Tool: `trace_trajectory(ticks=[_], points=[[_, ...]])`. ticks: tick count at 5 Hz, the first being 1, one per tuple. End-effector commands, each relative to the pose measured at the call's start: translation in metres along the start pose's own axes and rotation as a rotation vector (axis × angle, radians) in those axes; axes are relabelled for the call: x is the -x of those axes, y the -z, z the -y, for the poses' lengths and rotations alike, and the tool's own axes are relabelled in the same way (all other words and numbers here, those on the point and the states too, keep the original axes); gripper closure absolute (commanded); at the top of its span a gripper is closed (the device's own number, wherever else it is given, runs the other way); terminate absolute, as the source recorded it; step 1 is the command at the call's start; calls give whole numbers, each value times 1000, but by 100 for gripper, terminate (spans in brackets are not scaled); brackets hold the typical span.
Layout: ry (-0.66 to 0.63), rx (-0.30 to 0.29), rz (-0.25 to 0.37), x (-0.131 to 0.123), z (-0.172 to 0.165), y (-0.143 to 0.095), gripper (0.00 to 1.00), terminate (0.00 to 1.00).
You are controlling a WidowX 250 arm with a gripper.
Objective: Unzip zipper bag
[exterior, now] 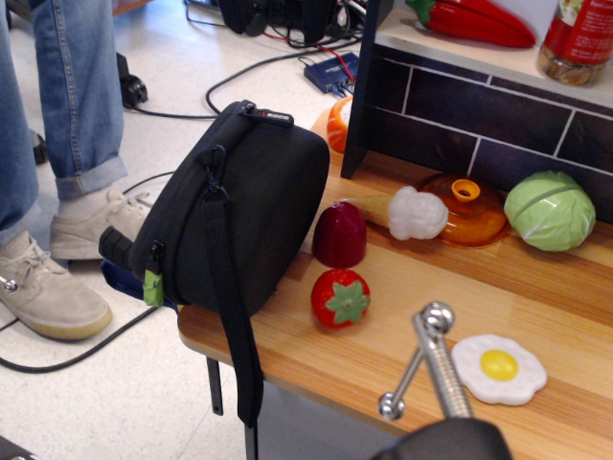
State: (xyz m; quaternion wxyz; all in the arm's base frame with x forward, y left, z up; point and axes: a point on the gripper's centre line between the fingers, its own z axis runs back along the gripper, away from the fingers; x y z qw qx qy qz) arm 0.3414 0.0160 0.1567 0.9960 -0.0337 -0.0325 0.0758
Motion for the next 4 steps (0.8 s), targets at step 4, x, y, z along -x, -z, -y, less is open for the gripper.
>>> trace_trajectory(ticks=[4], points=[[189, 81, 47, 121, -20, -22, 0, 0]])
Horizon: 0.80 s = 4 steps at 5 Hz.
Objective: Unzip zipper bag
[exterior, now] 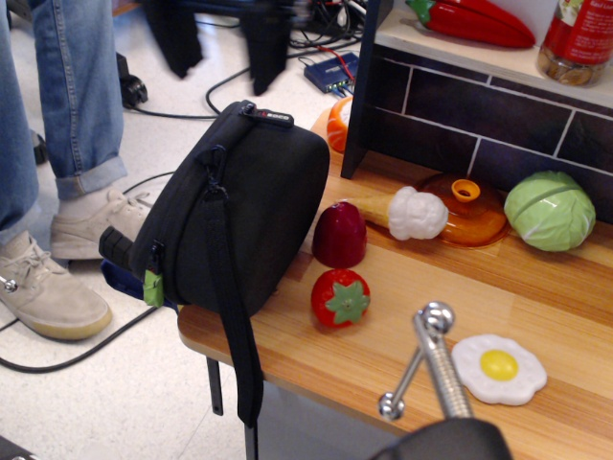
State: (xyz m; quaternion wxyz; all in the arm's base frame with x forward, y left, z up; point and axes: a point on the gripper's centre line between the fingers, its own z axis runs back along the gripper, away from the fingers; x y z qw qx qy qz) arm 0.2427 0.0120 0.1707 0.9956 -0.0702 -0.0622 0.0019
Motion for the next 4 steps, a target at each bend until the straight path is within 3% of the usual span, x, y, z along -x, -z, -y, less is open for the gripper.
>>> trace_trajectory(ticks=[1, 2, 4], points=[[64, -51, -67, 54, -14, 22, 0, 0], [82, -77, -72, 76, -23, 42, 0, 0], [61, -137, -38, 74, -28, 89, 0, 0]])
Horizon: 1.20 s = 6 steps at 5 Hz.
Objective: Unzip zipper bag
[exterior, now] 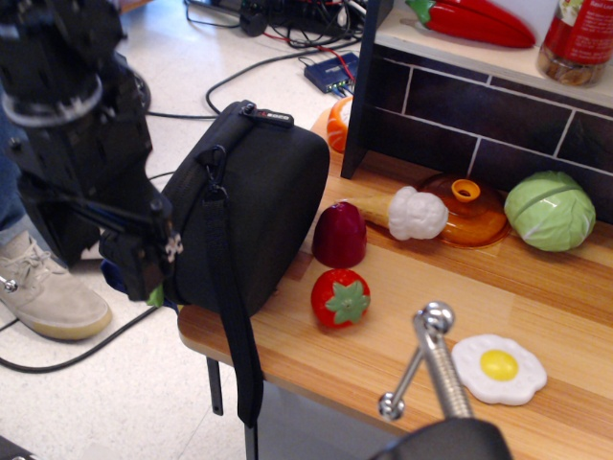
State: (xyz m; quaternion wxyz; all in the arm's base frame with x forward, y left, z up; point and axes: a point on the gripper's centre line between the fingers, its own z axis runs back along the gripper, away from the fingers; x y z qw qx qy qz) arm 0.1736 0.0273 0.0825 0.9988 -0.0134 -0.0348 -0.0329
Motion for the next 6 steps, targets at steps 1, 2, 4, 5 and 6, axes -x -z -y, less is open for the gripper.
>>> trace_trajectory(ticks=[1, 2, 4, 5, 6], points=[[-27, -42, 32, -11, -2, 20, 0, 0], [-30, -57, 49, -14, 2, 26, 0, 0], [-45, -62, 80, -21, 4, 25, 100, 0], [-49, -65, 88, -19, 2, 24, 100, 0], [-61, -54, 100, -21, -1, 15, 100, 0]])
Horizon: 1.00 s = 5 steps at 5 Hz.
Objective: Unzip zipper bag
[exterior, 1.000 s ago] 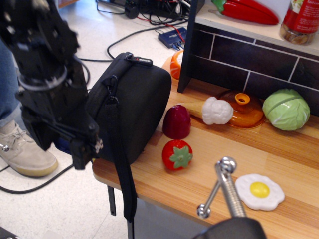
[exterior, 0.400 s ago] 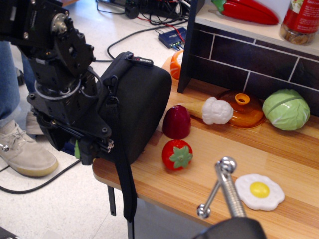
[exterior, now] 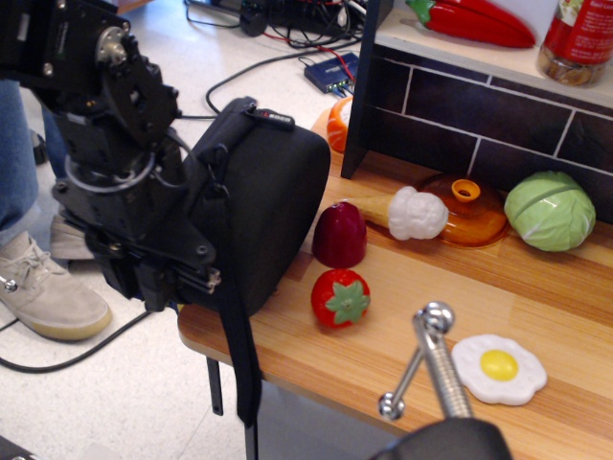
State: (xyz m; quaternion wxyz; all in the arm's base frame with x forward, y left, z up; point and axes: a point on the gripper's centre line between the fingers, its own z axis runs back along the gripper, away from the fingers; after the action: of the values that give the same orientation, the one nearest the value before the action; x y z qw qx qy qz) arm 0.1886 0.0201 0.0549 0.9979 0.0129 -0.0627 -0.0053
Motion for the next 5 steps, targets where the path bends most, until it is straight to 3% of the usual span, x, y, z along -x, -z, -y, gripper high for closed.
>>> trace_trajectory(ticks=[1, 3, 4, 5], points=[[-42, 39, 94, -19, -5, -39, 100, 0], [-124, 103, 223, -61, 1, -90, 100, 0], [-166, 122, 244, -82, 3, -109, 100, 0], [-171, 145, 186, -90, 2, -121, 100, 0]])
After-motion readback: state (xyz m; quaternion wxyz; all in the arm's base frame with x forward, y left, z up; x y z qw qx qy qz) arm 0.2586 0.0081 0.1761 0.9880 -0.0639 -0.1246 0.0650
